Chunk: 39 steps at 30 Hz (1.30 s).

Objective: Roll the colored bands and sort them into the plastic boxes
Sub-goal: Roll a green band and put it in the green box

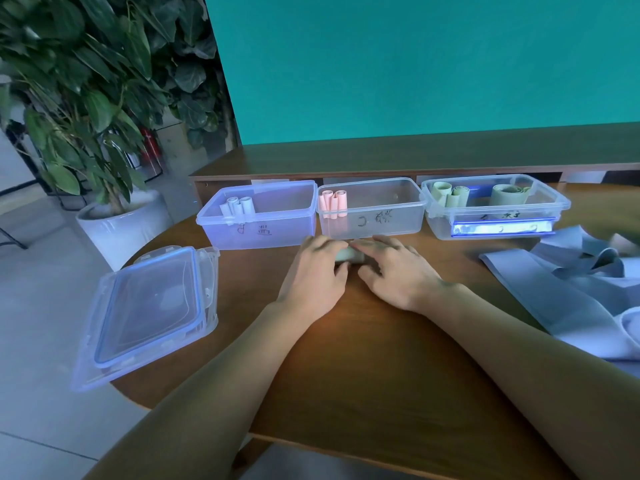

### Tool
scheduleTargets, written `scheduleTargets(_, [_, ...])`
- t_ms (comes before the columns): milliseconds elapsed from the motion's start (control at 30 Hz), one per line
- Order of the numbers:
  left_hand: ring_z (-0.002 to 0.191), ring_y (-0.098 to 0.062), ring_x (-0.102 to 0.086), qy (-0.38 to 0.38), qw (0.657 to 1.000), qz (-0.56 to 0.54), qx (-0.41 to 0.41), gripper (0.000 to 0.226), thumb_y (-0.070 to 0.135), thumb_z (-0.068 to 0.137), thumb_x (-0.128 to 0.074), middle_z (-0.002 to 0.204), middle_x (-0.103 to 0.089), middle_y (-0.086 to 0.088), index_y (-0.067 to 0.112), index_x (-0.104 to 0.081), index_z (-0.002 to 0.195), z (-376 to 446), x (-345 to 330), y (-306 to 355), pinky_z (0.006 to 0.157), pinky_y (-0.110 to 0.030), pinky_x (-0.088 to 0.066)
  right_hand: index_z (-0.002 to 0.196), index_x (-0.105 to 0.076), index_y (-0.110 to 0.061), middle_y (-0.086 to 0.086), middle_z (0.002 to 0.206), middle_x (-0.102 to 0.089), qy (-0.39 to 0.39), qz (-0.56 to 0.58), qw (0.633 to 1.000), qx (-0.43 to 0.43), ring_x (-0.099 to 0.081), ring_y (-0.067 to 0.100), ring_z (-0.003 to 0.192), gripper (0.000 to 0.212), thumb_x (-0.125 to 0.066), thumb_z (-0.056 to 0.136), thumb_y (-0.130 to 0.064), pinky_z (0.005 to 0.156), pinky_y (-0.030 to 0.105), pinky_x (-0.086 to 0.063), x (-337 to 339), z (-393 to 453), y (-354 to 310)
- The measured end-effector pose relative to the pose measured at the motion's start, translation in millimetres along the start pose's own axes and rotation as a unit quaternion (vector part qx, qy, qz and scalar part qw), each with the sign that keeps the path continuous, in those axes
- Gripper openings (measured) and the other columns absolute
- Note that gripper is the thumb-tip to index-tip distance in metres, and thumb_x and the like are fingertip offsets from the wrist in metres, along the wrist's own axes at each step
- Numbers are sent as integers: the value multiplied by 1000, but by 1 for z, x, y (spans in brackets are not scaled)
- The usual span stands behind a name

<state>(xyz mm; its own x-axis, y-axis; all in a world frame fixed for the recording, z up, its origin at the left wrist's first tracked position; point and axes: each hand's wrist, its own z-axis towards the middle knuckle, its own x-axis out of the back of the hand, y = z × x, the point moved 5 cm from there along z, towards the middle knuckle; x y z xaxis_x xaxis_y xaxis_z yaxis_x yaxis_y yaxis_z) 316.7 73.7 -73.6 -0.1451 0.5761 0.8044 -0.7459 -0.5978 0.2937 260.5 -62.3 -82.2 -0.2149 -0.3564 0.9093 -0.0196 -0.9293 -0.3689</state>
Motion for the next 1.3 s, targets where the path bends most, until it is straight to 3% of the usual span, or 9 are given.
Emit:
scheduleTargets(133, [115, -23, -52, -21, 1000, -3, 3, 35, 21, 96, -61, 124, -64, -3, 21, -63, 130, 4, -4, -2, 100, -37, -47, 148, -38, -33, -1, 145, -52, 4, -12, 1000, 3, -37, 24, 141, 52, -41, 96, -35, 114, 44, -28, -3, 10, 0])
scheduleTargets(267, [127, -25, -43, -69, 997, 23, 24, 46, 30, 101, -52, 140, -56, -4, 17, -50, 145, 10, -13, -8, 107, -42, -41, 140, -43, -29, 4, 114, -64, 49, 4, 999, 0, -59, 30, 107, 42, -49, 98, -34, 88, 38, -47, -2, 11, 2])
scheduleTargets(333, [129, -24, -39, -87, 995, 36, 31, 48, 33, 103, -47, 145, -52, -2, 18, -45, 148, 14, -15, -10, 108, -40, -37, 135, -49, -31, 3, 110, -67, 65, 29, 997, 2, -62, 28, 101, 38, -55, 98, -32, 83, 39, -52, -3, 14, 5])
scheduleTargets(567, [133, -25, -36, -119, 991, 29, 49, 53, 37, 105, -44, 149, -48, -1, 26, -32, 155, 23, -22, -18, 110, -43, -32, 129, -61, -22, 5, 118, -66, 85, 94, 992, -16, -60, 25, 108, 31, -60, 98, -19, 95, 39, -50, -10, 36, 15])
scheduleTargets(733, [119, -29, -52, -89, 991, -57, 85, 46, 36, 99, -59, 125, -56, -7, 40, -44, 143, 21, -19, -22, 103, -42, -43, 131, -61, -19, 8, 123, -65, 88, 103, 991, 10, -56, 26, 116, 31, -56, 101, -17, 101, 37, -46, -13, 37, 14])
scheduleTargets(900, [111, -22, -56, -69, 996, -39, 45, 39, 33, 98, -61, 121, -61, -5, 30, -56, 137, 17, -11, -11, 90, -29, -42, 133, -59, -18, 8, 127, -62, 88, 116, 989, 20, -49, 26, 119, 31, -51, 103, -17, 102, 33, -40, -8, 24, 11])
scheduleTargets(1033, [120, -19, -52, -75, 996, -44, 4, 40, 30, 99, -59, 133, -59, -1, 24, -56, 138, 9, -7, 5, 98, -29, -41, 131, -58, -20, 5, 133, -58, 115, 152, 982, 13, -45, 23, 124, 29, -45, 105, -20, 105, 32, -38, 0, 3, 9])
scheduleTargets(1167, [123, -21, -57, -90, 993, -71, -13, 39, 32, 100, -57, 139, -57, 1, 27, -51, 139, -4, -1, 27, 103, -33, -45, 123, -60, -20, 2, 125, -62, 126, 184, 974, -33, -51, 18, 117, 27, -39, 108, -26, 103, 31, -42, 10, -24, 10])
scheduleTargets(1300, [113, -16, -63, -46, 991, -127, -2, 37, 33, 101, -55, 131, -60, 6, 30, -47, 137, -2, 8, 55, 87, -16, -46, 116, -64, -22, -4, 110, -66, 151, 239, 958, -44, -60, 10, 102, 31, -40, 108, -38, 88, 22, -46, 49, -42, 10])
